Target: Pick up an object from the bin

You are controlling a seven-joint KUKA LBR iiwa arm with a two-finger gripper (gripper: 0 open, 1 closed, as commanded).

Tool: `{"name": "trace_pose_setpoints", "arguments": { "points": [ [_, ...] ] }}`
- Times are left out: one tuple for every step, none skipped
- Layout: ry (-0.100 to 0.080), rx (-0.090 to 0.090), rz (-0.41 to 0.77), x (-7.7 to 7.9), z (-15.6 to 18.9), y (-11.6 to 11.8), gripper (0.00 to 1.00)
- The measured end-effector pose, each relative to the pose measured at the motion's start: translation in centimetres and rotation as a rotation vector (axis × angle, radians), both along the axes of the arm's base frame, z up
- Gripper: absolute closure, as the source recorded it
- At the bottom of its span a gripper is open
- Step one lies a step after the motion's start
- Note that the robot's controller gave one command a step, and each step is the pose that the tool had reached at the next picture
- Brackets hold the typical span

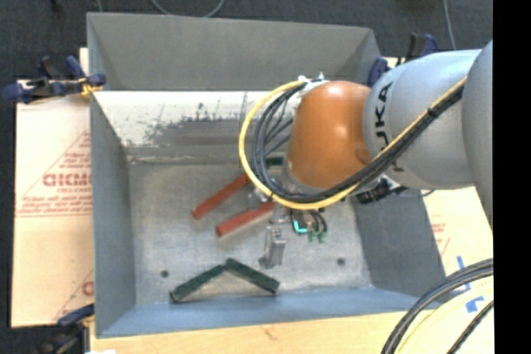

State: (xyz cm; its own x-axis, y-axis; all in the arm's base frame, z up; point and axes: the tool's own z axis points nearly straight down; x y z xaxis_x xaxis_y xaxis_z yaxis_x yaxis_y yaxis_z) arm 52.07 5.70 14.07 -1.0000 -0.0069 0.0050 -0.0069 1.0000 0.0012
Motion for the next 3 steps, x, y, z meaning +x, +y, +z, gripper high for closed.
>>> {"name": "trace_pose_setpoints", "arguments": {
  "points": [
    [-0.008, 0.001, -0.003, 0.2, 0.4, 0.0, 1.00],
    [-0.008, 0.001, -0.005, 0.2, 0.4, 0.0, 0.00],
    [-0.014, 0.001, -0.011, 8.5, -7.3, 0.0, 0.00]
  ]
}}
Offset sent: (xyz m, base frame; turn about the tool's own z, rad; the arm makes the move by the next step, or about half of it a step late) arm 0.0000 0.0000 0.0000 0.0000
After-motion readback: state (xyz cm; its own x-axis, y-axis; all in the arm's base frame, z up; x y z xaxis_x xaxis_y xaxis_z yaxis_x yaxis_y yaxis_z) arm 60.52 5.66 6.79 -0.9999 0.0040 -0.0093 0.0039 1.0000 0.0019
